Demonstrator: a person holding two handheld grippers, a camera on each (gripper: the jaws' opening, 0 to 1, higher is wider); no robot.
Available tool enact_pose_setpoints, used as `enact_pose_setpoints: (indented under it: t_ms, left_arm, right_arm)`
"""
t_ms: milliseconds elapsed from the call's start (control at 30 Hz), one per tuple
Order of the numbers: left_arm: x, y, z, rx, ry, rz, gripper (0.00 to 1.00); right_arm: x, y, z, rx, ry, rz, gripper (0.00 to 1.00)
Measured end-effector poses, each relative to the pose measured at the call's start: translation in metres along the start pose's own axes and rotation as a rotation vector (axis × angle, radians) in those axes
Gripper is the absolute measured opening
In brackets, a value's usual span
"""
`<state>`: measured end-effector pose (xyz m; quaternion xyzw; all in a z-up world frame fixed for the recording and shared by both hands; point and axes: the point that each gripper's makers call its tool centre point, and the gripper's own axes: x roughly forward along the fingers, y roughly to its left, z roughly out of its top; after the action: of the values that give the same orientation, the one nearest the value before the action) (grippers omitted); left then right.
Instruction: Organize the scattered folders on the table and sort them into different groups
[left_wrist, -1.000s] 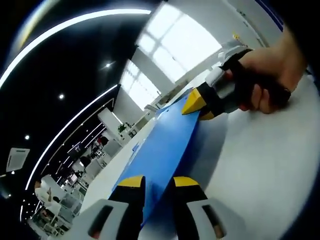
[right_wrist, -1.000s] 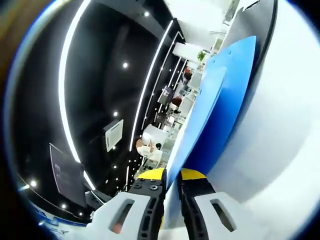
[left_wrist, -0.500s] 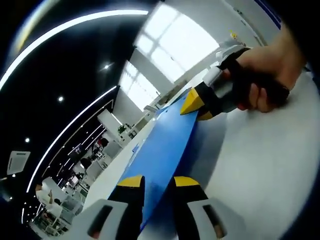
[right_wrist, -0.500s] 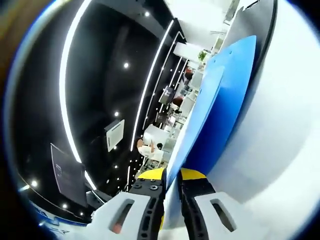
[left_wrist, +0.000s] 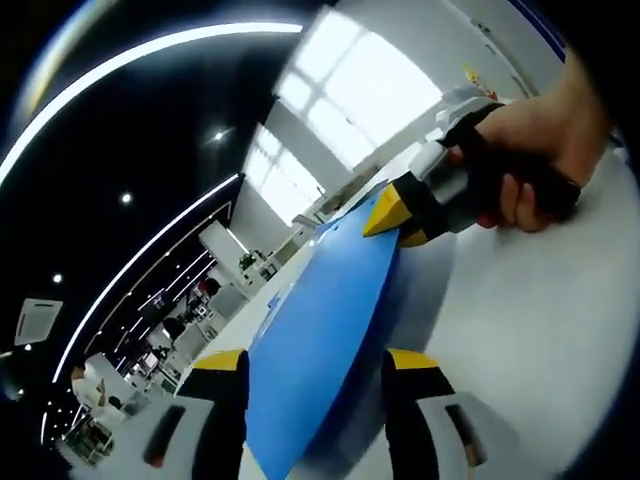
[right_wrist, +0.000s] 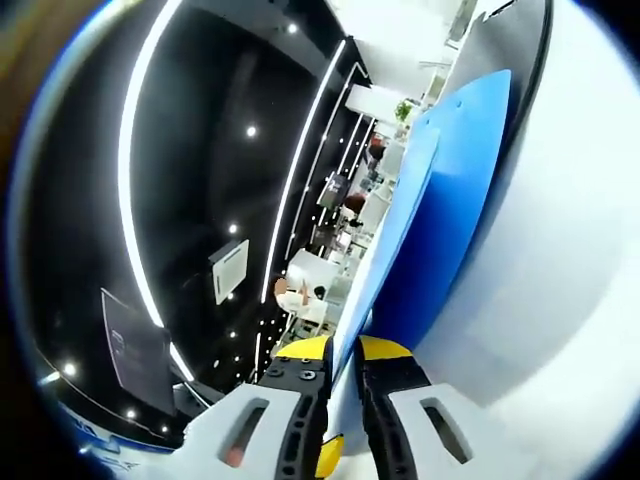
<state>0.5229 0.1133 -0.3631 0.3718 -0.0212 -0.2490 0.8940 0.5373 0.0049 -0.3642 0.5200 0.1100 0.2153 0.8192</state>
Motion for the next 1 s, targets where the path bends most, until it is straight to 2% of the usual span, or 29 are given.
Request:
enact_pose_setpoints:
  t_ms: [133,300,467,700,1000]
  left_arm:
    - [0.000,-0.001,0.004,0.003,-0.020,-0.005,0.60]
    - [-0.002,0.002,0.007,-0.046,-0.049,-0.003,0.63]
    - [-0.004,-0.002,0.019,-0.067,-0.112,-0.024,0.69]
    - [-0.002,-0.003,0.021,-0.070,-0.131,-0.025,0.80]
    - [-0.002,-0.001,0.022,-0.093,-0.146,-0.017,0.88]
  right_arm:
    - [0.000,0.000,-0.001,0.000,0.000,0.001,0.11]
    - [-0.001,0.001,-0.001,0.002,0.001,0.002,0.11]
    - [-0.001,0.001,-0.001,0.002,0.002,0.003,0.11]
    - [-0.001,0.000,-0.001,0.000,0.003,0.003,0.11]
    - [-0.002,0.001,-0.001,-0.003,0.004,0.003,0.11]
